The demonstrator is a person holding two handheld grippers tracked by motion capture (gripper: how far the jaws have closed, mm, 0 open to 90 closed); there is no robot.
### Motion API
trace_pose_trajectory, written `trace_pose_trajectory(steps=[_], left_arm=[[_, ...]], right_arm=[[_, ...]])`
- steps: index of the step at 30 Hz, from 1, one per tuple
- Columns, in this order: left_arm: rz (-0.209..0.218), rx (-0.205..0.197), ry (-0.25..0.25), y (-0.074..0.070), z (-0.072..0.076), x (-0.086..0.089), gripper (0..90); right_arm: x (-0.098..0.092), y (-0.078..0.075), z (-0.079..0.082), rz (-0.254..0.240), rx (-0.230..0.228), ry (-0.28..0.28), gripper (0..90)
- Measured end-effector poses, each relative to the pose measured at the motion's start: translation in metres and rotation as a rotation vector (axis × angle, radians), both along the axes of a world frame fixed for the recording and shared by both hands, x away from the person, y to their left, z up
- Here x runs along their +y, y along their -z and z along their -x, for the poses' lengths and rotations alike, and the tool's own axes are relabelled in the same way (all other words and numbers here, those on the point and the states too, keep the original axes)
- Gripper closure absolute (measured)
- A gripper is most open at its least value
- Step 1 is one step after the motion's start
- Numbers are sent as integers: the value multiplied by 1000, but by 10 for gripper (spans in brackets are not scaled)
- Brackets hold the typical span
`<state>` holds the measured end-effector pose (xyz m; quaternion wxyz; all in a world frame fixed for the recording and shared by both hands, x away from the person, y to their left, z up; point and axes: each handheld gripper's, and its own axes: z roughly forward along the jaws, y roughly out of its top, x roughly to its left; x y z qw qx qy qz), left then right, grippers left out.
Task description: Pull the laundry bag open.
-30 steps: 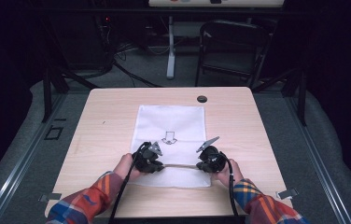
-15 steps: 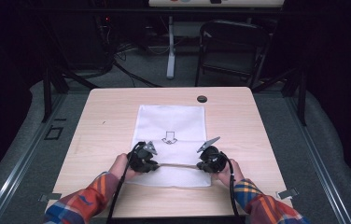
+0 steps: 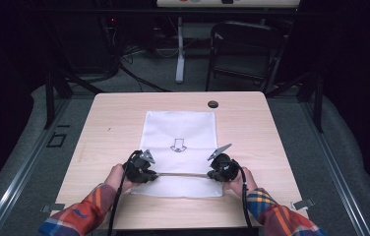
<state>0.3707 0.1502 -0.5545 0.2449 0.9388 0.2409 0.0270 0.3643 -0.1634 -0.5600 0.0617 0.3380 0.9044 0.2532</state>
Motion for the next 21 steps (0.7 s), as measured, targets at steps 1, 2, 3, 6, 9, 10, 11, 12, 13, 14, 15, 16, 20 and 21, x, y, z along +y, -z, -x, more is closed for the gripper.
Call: trace_pose_trajectory(steps=[1, 2, 3, 6, 9, 10, 11, 12, 13, 14, 15, 16, 20, 21], left_arm=[[-2, -3, 0, 0, 0, 0, 813], [-8, -3, -1, -1, 0, 2, 813], [-5, 3, -7, -1, -1, 3, 813], [-1, 3, -31, -1, 0, 11, 813], [1, 14, -49, 0, 1, 19, 813], [-6, 8, -46, 0, 1, 20, 813], [-4, 11, -56, -1, 2, 21, 813], [-1, 7, -54, -1, 1, 23, 813], [-1, 7, -61, -1, 1, 23, 813], [-10, 6, -58, -2, 1, 25, 812], [-8, 10, -66, -1, 1, 26, 812], [-7, 11, -73, -1, 1, 28, 812], [-8, 12, -89, -1, 1, 34, 812], [-14, 8, -88, -1, 1, 36, 812]], right_arm=[[0, 0, 1, -4, -1, 7, 900], [0, 0, 0, 4, -1, -2, 900], [0, 0, 0, -1, -2, 4, 900], [0, 0, 0, -1, -1, 0, 900], [0, 0, -1, -1, 1, -1, 900], [0, 0, 0, -6, 3, 1, 900], [0, 0, 0, -4, 3, 1, 900], [0, 0, -1, -6, 5, 2, 900], [0, 0, -1, -5, 5, 3, 900], [0, 0, -1, -3, 6, 1, 900], [0, 0, -1, -3, 6, 1, 900], [0, 0, -1, -4, 6, 1, 900], [0, 0, -1, 0, 5, 3, 900], [0, 0, -1, 4, 6, -5, 900]])
